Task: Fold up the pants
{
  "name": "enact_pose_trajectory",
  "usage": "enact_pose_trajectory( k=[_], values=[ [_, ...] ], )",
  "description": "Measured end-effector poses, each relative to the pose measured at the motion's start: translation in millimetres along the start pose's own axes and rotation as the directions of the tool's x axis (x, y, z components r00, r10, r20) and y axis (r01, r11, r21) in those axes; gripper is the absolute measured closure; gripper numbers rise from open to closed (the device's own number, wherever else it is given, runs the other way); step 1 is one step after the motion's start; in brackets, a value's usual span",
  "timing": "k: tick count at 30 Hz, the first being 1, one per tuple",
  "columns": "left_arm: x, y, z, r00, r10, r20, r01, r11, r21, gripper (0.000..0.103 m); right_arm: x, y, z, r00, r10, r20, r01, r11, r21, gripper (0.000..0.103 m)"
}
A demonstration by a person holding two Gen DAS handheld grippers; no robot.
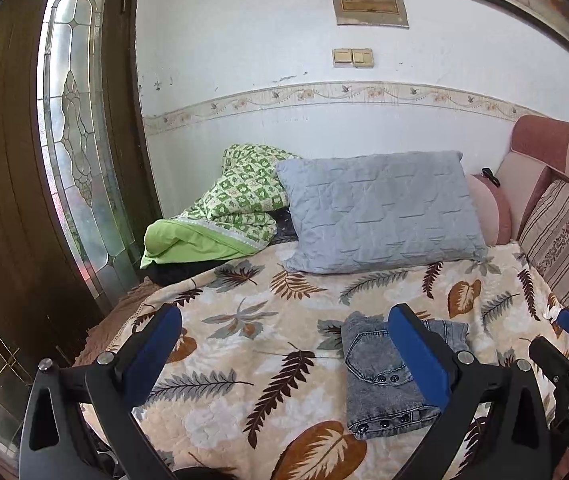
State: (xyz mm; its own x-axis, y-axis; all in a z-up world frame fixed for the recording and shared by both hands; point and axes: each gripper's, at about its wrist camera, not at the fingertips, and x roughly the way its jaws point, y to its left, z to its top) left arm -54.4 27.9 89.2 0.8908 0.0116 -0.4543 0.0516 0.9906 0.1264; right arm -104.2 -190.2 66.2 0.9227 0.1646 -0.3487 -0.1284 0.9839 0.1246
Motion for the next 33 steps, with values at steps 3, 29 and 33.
enact_pose_trajectory(
  k=[3, 29, 33],
  values=[
    [-12.8, 0.6, 1.8, 1.000, -0.001, 0.023, 0.001, 1.000, 0.006, 0.000, -8.2, 3.9, 3.9, 1.000, 0.003, 0.020, -0.003, 1.000, -0.009, 0.036],
    [-61.2, 33.1, 59.5, 0.990, 0.094, 0.105, -0.094, 0.996, -0.001, 0.000, -88.8, 9.9, 101.9, 0.993, 0.009, 0.116, -0.012, 1.000, 0.025, 0.031],
    [-62.9, 29.5, 64.8, 0.989, 0.098, 0.114, -0.101, 0.995, 0.017, 0.000, -92.2, 17.8, 109.3, 0.992, 0.015, 0.121, -0.015, 1.000, -0.002, 0.031]
  ],
)
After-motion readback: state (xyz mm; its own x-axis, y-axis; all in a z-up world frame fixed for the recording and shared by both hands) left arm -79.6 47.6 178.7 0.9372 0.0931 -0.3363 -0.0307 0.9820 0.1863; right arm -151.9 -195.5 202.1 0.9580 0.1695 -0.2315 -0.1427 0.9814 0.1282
